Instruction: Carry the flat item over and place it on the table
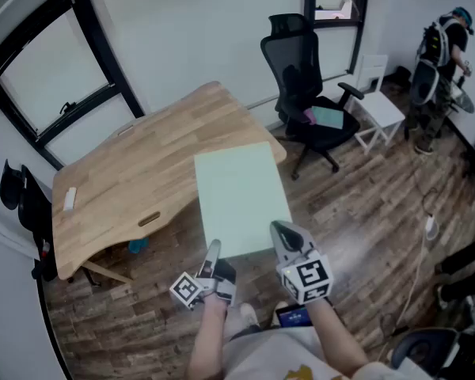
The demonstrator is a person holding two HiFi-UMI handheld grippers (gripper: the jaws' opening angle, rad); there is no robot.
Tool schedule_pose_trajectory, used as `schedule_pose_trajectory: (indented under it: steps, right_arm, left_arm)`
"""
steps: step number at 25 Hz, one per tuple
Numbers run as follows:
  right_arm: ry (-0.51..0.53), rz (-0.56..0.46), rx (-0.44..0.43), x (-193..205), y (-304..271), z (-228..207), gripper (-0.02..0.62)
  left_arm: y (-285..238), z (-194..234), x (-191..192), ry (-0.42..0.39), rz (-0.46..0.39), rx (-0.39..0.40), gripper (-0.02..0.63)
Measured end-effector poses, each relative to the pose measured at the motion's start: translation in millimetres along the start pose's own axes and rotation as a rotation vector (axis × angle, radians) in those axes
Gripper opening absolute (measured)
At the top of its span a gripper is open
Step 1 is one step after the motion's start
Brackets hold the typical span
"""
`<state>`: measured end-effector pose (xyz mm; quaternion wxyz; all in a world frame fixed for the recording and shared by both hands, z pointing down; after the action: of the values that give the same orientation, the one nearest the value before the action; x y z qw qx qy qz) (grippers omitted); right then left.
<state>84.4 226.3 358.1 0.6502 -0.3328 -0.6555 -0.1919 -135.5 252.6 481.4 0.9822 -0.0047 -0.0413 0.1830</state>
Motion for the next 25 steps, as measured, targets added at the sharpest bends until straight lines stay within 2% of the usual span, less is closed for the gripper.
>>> schedule_pose_trajectory:
  steps: [18, 25]
  right_arm:
    - [-0.012, -0.074, -0.015, 2, 17, -20, -0.003]
    - [-0.008, -0.071, -0.012, 6, 31, -30, -0.003]
  left_arm:
    - [5, -6, 18, -0.004, -0.048, -0.001, 0.285]
    - [7, -5, 29, 0.002, -0.069, 0.006, 0.285]
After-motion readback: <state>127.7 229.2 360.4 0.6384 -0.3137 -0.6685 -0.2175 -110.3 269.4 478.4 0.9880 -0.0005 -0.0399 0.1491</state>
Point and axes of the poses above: the fingertips, and each gripper's own axes: y backward along the fingers, z to its left, x out of its underside, the point moved 7 cm from there along y, backward along the fingers, and after that the axes turned 8 degrees about -x, right-handed, at the moved point
